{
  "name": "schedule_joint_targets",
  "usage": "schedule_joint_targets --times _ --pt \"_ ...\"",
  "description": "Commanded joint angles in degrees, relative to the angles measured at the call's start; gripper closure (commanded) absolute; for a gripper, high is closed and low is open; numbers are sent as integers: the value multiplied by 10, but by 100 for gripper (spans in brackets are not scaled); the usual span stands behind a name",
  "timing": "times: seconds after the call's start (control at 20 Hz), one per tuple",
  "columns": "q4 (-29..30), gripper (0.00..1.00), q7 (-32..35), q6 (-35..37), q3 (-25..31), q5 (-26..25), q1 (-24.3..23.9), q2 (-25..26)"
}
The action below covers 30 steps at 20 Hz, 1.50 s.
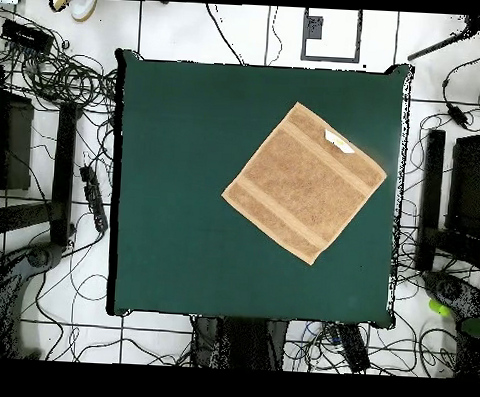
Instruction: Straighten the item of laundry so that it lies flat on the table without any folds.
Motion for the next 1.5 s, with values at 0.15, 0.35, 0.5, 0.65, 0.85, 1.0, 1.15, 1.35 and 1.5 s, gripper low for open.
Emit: schedule_joint_targets --times 0.15,0.35,0.5,0.65,0.85,1.0,1.15,1.35,1.5 --pt "68 100 -65 112 19 10 56 -10" --pt "10 100 -92 218 10 11 52 -36" --pt "-71 100 -133 333 11 -2 41 -60" --pt "-151 100 -181 391 21 -24 28 -76" --pt "-197 100 -199 427 27 -49 31 -65" --pt "-166 100 -210 389 28 -53 24 -51" --pt "-141 100 -221 335 30 -70 25 -23" --pt "-123 100 -231 314 31 -67 17 -10" --pt "-114 100 -228 310 27 -59 15 -15"
